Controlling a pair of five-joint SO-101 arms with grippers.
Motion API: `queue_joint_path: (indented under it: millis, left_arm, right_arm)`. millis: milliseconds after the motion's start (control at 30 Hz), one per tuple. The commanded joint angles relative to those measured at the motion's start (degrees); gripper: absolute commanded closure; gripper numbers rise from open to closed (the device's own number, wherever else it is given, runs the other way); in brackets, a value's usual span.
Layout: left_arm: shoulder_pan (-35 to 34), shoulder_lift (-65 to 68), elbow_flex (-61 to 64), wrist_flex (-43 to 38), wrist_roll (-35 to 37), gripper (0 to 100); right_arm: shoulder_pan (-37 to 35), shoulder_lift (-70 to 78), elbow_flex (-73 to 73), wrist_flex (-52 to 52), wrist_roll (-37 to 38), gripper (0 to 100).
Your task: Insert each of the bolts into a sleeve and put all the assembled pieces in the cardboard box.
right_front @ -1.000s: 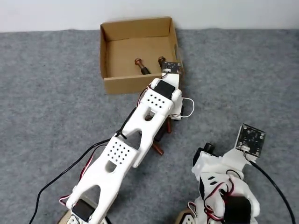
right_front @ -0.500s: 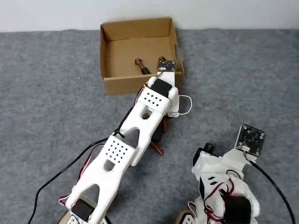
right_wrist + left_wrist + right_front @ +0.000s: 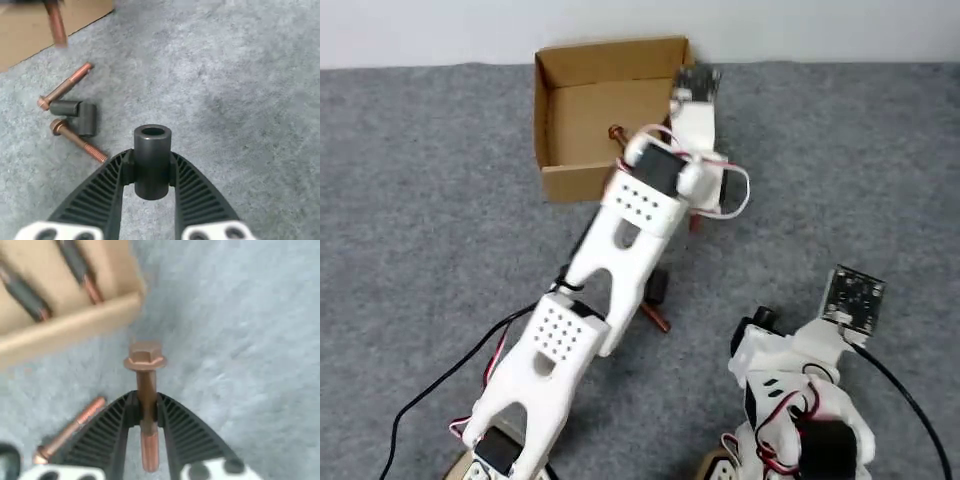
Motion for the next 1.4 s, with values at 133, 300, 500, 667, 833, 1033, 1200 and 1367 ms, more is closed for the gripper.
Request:
queue_joint_path:
  millis: [133,300,500,667,833,1033,1200,1367]
  left_arm:
    - [0.7,-25.58,14.37,1.32,-6.07,100]
    - [1.23,-42.9,33.54,1.05,-7.03,100]
    - [1.05,-61.45,52.88,-2.2,-10.46,100]
    - [-0.53,-75.08,68.7,-10.99,-12.4,100]
    - [-0.35,-87.74,85.23,-16.26,-12.92,100]
    - [-0.44,-104.35,103.52,-27.52,-12.92,100]
    - [-0.09,-118.15,118.9,-35.43,-13.01,100]
    - [0.0,-130.2,131.12,-40.62,-12.84,100]
  right_arm:
    - [-3.82,-0.4,-1.67,-0.22,0.7,99.1]
    - [-6.11,-0.4,-1.67,-0.22,0.7,99.1]
    - [-9.45,-0.4,-1.67,-1.8,1.23,99.1]
    - [-11.56,-0.4,-1.67,-6.9,4.75,99.1]
    - [-17.27,-0.4,-1.67,-10.07,7.03,99.1]
    - [-25.36,-0.4,-1.67,-13.41,8.88,99.1]
    - [-31.43,-0.4,-1.58,-14.11,12.31,99.1]
    - [-35.74,-0.4,-1.58,-14.11,16.35,99.1]
